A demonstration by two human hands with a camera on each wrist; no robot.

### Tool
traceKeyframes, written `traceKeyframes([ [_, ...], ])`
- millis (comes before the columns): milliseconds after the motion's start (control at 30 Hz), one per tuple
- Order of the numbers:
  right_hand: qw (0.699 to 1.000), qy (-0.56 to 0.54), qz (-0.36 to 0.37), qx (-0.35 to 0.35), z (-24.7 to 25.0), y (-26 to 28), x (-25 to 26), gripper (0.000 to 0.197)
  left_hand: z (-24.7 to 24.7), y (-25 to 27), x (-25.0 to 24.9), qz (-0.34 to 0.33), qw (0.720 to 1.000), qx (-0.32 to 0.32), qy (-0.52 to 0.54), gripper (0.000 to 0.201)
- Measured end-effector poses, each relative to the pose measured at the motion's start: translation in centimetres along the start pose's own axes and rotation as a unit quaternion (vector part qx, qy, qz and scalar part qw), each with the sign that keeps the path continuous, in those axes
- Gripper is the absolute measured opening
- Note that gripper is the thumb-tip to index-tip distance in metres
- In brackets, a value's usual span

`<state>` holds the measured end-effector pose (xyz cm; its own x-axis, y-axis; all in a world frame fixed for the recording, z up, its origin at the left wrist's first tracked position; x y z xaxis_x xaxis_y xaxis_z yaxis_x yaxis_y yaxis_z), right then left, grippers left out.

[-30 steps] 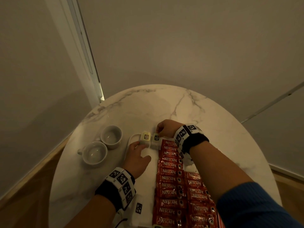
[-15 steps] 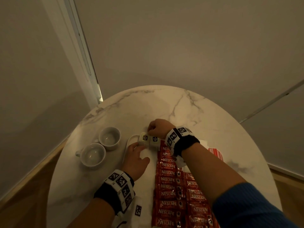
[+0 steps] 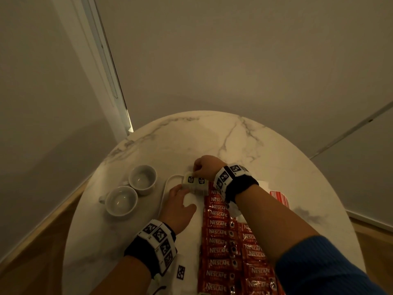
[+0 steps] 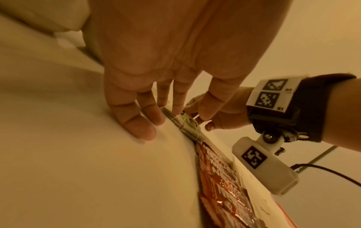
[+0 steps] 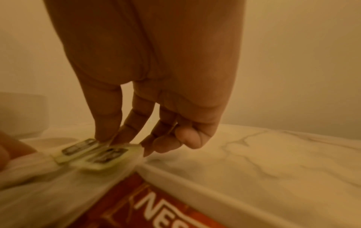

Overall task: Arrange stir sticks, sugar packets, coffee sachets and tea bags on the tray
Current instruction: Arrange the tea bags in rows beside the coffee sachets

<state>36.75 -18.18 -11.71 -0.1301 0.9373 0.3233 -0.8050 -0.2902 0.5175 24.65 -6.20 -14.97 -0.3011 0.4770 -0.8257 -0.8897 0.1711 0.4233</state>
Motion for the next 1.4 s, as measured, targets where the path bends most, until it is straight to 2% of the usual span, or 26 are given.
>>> traceKeyframes([
  [100, 0.999, -0.019, 0.001, -0.029, 0.4, 0.6, -0.2, 0.025, 0.1, 0.2, -0.1, 0.002, 1.000, 0.002, 0.002, 0.049],
  [267, 0.985, -0.095, 0.003, -0.147, 1.8, 3.7, -0.9, 0.021, 0.4, 0.8, -0.5, -0.007, 1.000, 0.004, -0.016, 0.050],
  [400, 0.980, -0.113, -0.001, -0.163, 0.5, 8.5, -1.8, 0.016, 0.2, 1.1, -0.6, -0.001, 0.999, 0.004, -0.047, 0.052],
  [467, 0.985, -0.080, -0.014, -0.154, -1.2, 9.9, -2.2, 0.017, 0.1, 1.3, -0.5, 0.001, 0.998, 0.007, -0.062, 0.053],
  [567, 0.988, 0.010, -0.029, -0.148, -3.5, 9.9, -2.5, 0.035, 0.0, 1.2, -0.2, 0.011, 0.995, 0.019, -0.097, 0.057],
  [700, 0.978, 0.067, -0.057, -0.191, -3.7, 8.7, -1.8, 0.042, 0.1, 1.1, -0.3, 0.003, 0.990, 0.024, -0.140, 0.059],
  [767, 0.978, 0.075, -0.079, -0.177, -3.6, 8.5, -1.4, 0.041, 0.3, 1.5, -0.4, 0.006, 0.989, 0.029, -0.143, 0.058],
  [833, 0.981, 0.036, -0.082, -0.170, -2.9, 9.2, -1.0, 0.039, 0.6, 2.3, -0.7, 0.002, 0.989, 0.026, -0.143, 0.057],
  [900, 0.982, -0.049, -0.060, -0.172, -2.1, 11.2, -0.6, 0.026, 1.2, 3.8, -1.3, -0.018, 0.991, 0.025, -0.132, 0.054],
  [967, 0.980, -0.137, -0.025, -0.141, -2.2, 14.4, 0.1, 0.013, 1.8, 5.9, -2.0, -0.041, 0.990, 0.039, -0.132, 0.045],
  [1033, 0.985, -0.156, 0.015, -0.073, -3.5, 18.3, 1.2, 0.004, 1.8, 8.6, -2.3, -0.054, 0.983, 0.079, -0.157, 0.032],
  [1100, 0.992, -0.110, 0.061, 0.021, -6.5, 21.6, 2.1, 0.012, 1.1, 11.4, -2.5, -0.068, 0.969, 0.134, -0.195, 0.024],
  [1167, 0.992, -0.053, 0.080, 0.082, -10.1, 23.8, 2.7, 0.018, -0.2, 13.8, -2.5, -0.080, 0.946, 0.194, -0.248, 0.029],
  [1267, 0.997, -0.027, 0.051, 0.058, -14.0, 25.6, 2.8, 0.030, -2.6, 16.2, -1.5, -0.080, 0.900, 0.265, -0.337, 0.038],
  [1300, 0.998, -0.018, 0.045, 0.040, -14.8, 26.0, 2.9, 0.035, -3.4, 16.6, -0.9, -0.083, 0.894, 0.272, -0.345, 0.040],
  [1400, 0.999, -0.038, 0.023, -0.005, -16.1, 26.5, 2.7, 0.039, -4.9, 16.9, 1.1, -0.071, 0.907, 0.269, -0.317, 0.050],
])
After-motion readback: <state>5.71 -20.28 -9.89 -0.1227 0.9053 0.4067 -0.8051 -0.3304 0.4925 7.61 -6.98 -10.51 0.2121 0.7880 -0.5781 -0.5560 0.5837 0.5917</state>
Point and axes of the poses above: each hand's wrist, its own y-axis away from the middle knuckle, its own z-axis out of the back of the hand, x = y × z, the point moved 3 cm from there along -y, towards the middle knuckle, and after that the axes turned 2 degrees about x, right-handed, at the moved point
